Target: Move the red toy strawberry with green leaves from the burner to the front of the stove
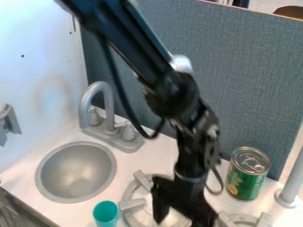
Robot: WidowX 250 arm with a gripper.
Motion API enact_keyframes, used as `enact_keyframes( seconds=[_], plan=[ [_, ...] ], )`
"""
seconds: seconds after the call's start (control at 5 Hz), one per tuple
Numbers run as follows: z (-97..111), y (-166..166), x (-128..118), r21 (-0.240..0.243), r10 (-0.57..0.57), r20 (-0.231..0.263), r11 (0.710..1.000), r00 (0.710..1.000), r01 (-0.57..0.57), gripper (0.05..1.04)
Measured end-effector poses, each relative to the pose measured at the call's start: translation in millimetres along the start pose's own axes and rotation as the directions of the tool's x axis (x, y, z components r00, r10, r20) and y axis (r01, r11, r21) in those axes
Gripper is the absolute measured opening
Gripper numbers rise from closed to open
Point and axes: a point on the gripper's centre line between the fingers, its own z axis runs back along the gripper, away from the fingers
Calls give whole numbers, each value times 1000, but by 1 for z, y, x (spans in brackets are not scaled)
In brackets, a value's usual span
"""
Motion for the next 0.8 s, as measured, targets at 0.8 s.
enact_keyframes(
  seconds=[0.8],
  plan=[
    [10,118,-60,152,219,-205,970,954,-190,1003]
  ],
)
